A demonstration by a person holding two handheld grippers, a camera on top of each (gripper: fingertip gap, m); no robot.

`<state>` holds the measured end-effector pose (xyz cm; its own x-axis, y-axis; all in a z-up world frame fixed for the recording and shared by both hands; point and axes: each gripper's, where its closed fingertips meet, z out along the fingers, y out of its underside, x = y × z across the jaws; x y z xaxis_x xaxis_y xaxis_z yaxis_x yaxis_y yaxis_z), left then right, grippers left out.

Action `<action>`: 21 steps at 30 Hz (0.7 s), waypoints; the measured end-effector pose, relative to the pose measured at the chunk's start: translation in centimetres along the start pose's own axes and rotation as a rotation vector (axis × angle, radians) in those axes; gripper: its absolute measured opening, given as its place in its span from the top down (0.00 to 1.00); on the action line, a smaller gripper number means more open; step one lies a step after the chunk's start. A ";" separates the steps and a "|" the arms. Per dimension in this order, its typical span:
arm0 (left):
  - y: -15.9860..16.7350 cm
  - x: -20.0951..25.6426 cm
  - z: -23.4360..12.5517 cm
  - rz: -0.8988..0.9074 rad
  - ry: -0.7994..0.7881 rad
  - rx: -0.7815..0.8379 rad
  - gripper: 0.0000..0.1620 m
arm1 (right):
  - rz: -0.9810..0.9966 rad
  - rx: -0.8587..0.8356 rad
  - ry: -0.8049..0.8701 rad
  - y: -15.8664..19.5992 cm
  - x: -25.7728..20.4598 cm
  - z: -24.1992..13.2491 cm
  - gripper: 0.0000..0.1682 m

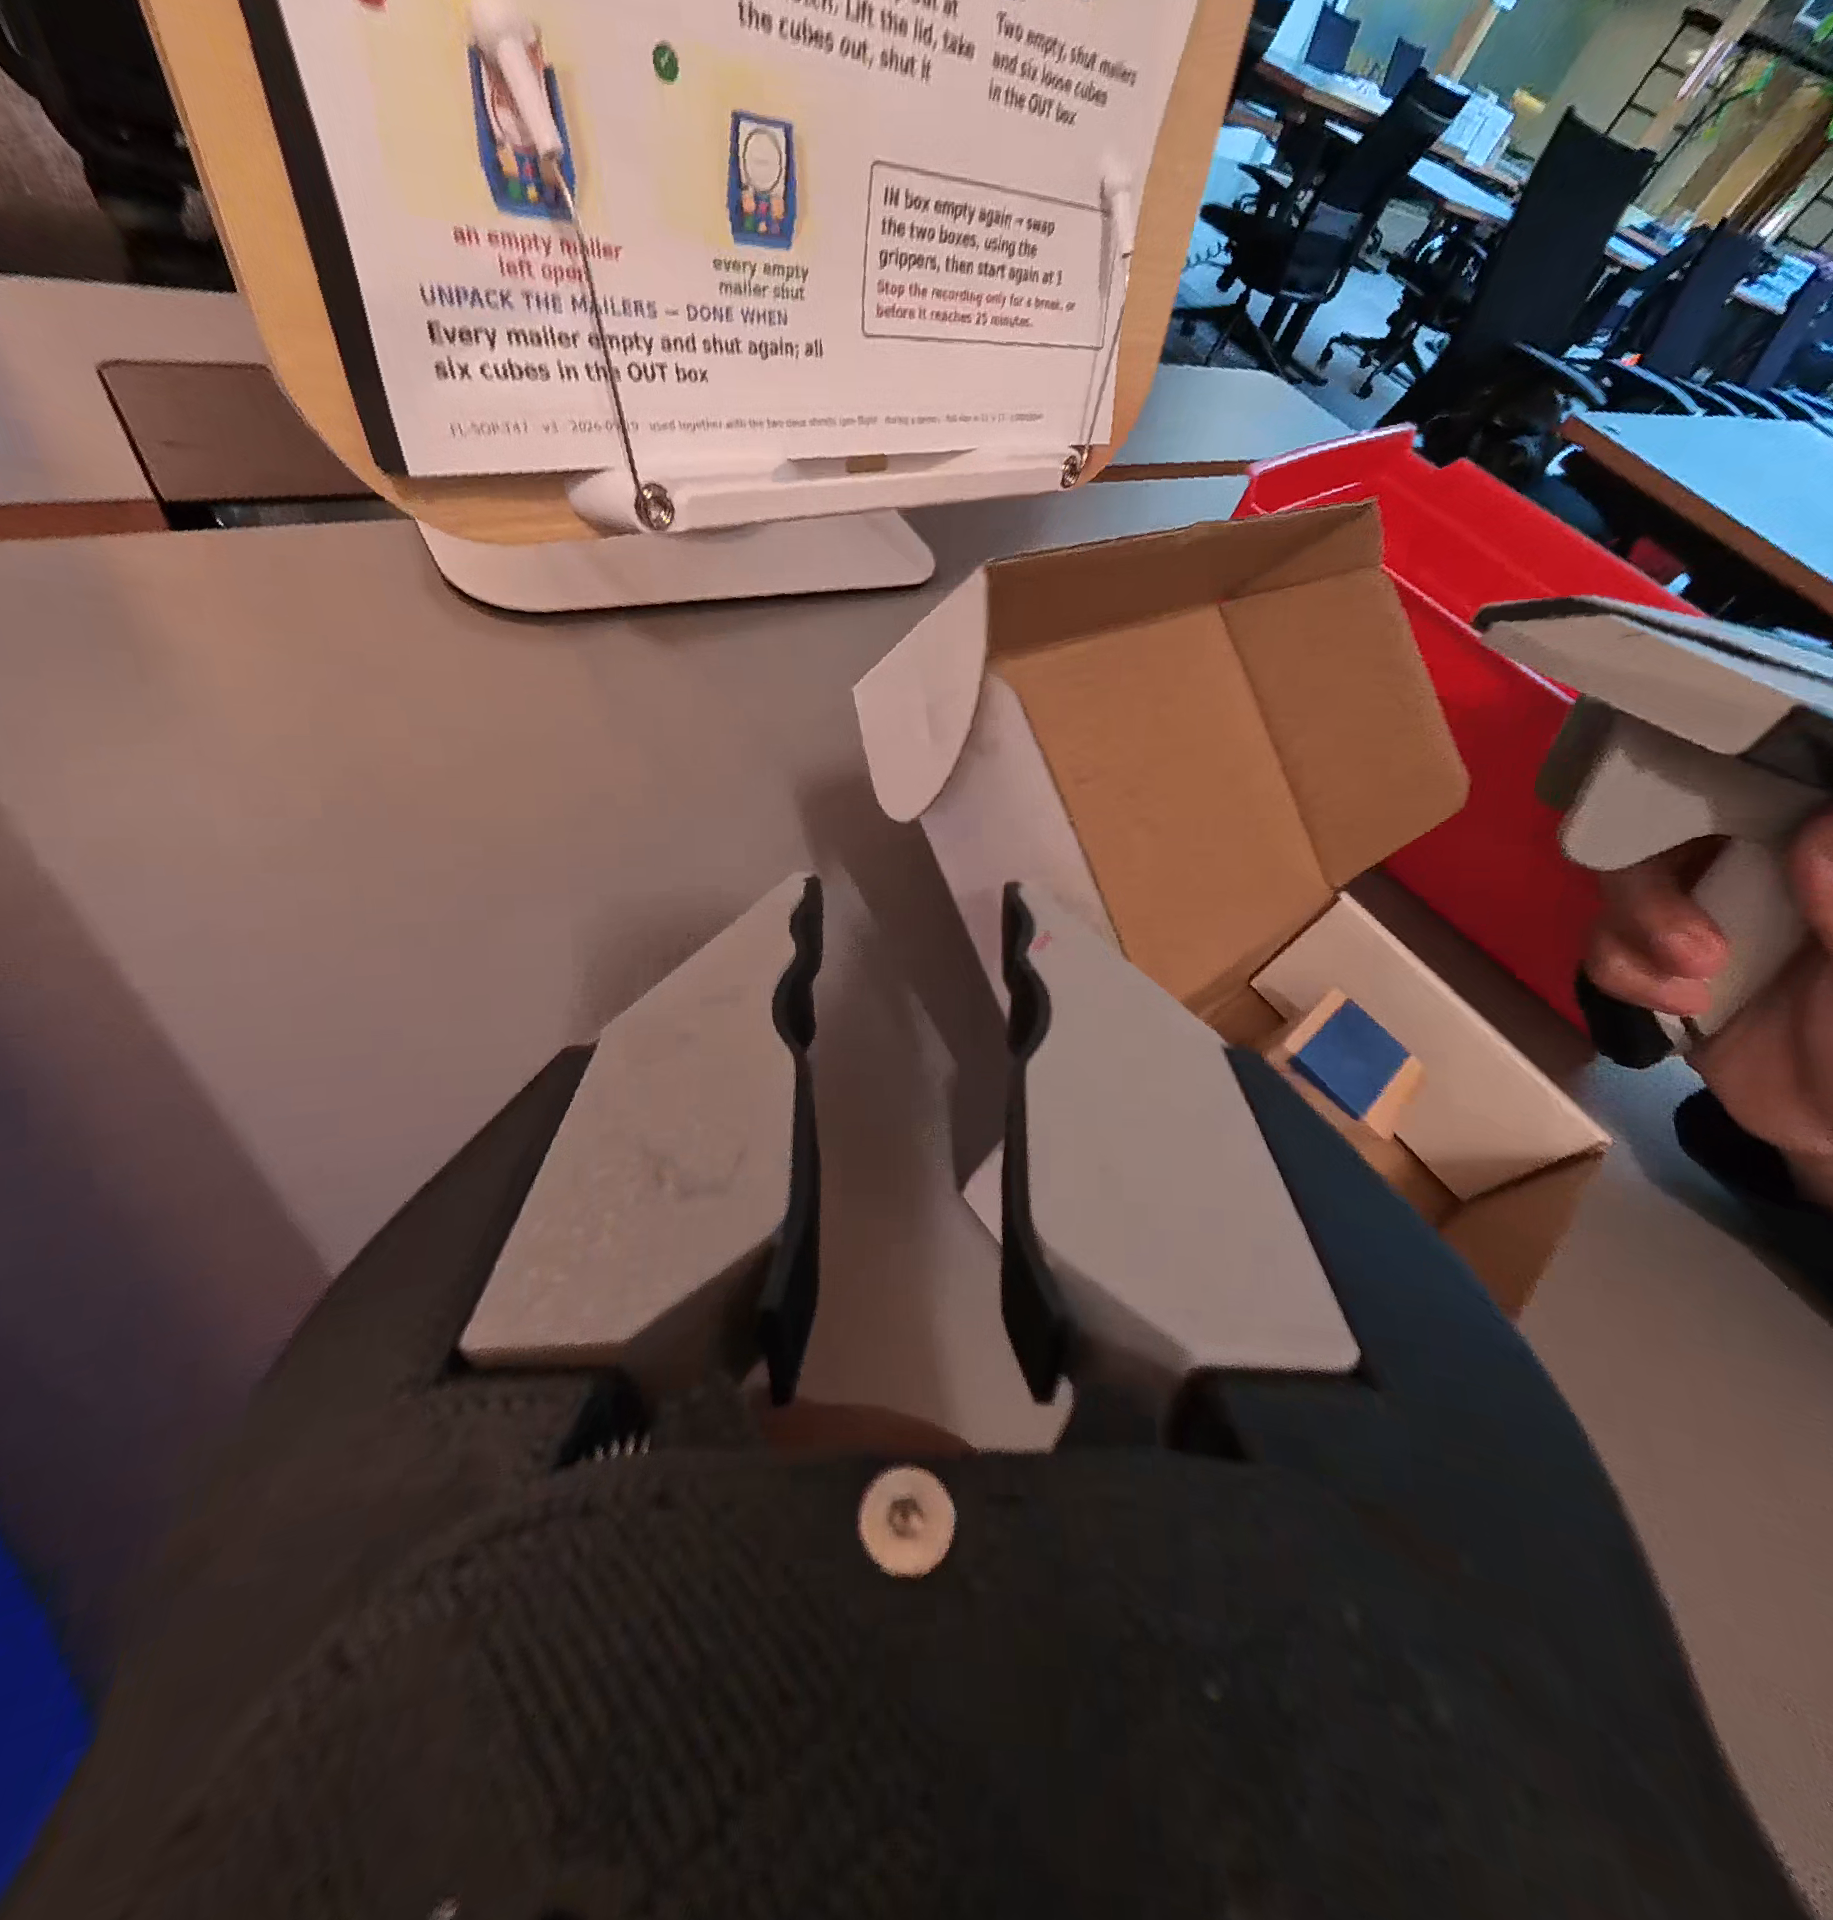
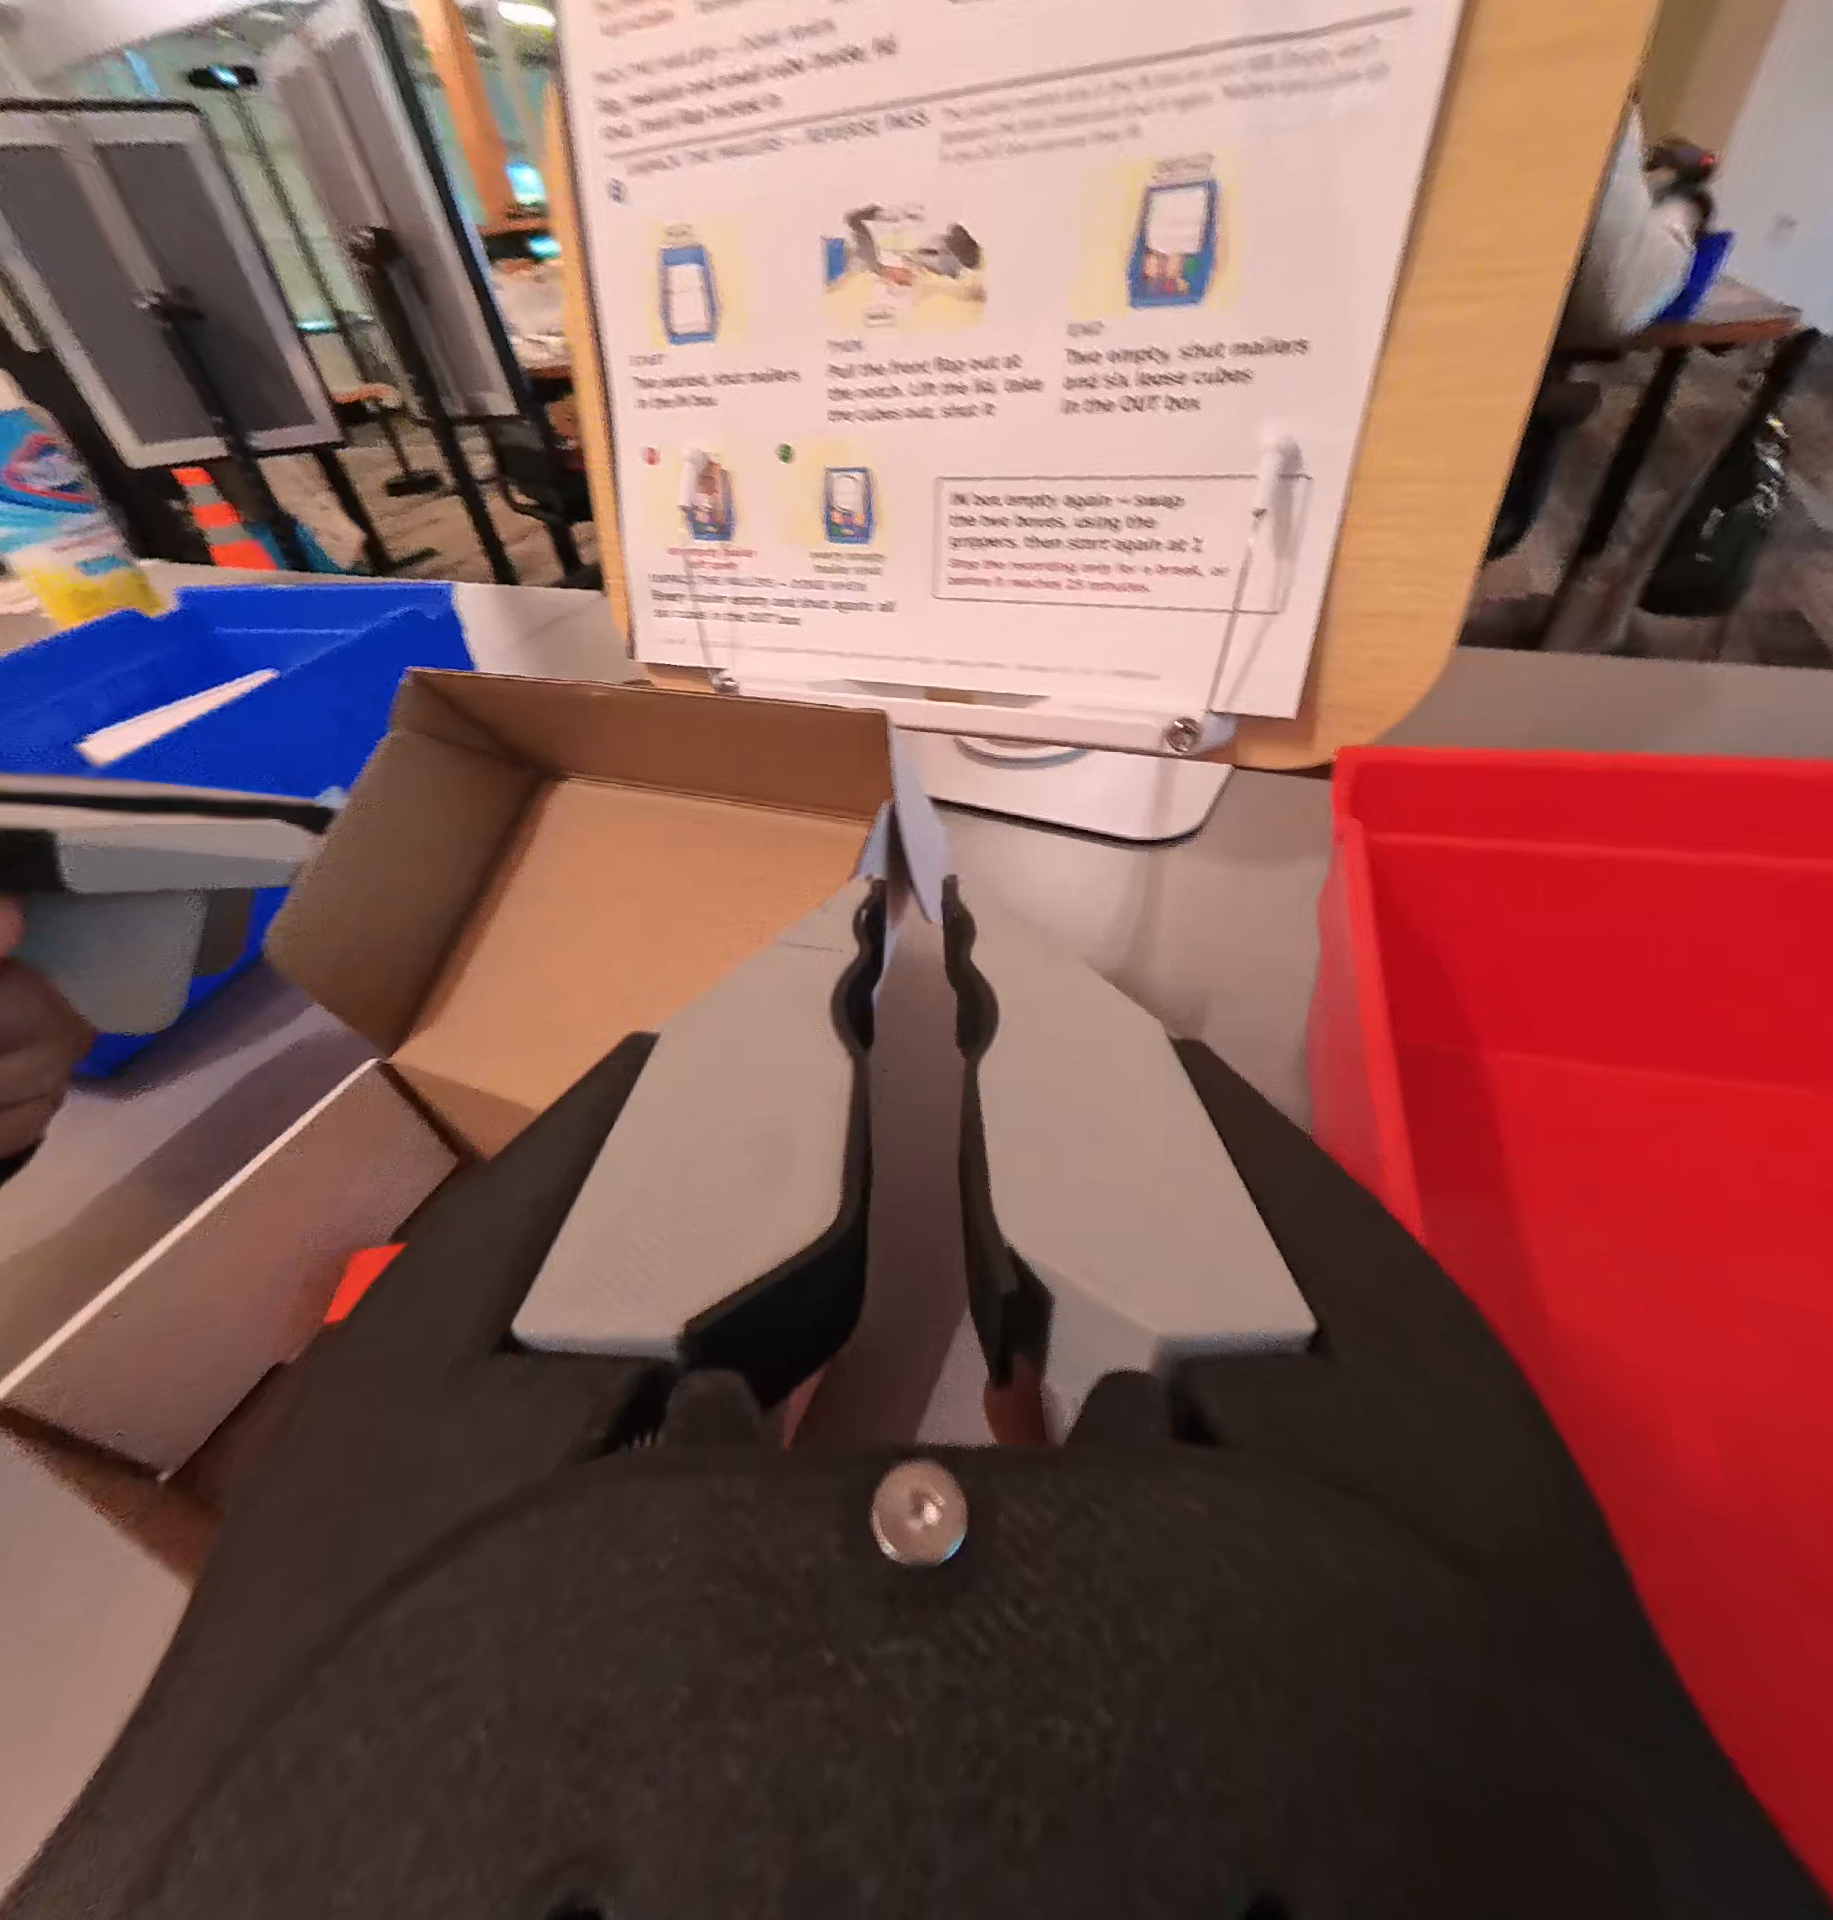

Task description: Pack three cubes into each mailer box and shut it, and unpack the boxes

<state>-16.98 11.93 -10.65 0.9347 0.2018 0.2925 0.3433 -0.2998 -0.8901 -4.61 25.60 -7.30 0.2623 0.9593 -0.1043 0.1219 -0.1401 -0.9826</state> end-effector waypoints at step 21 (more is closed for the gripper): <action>0.7 1.5 1.7 -0.082 0.214 0.031 0.89 | -0.043 -0.128 0.079 3.2 0.4 2.3 1.00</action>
<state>-15.45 13.56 -11.45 0.9031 0.0212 0.4289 0.4191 -0.2608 -0.8697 -6.37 26.08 -10.80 0.3281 0.9436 -0.0450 0.2545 -0.1342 -0.9577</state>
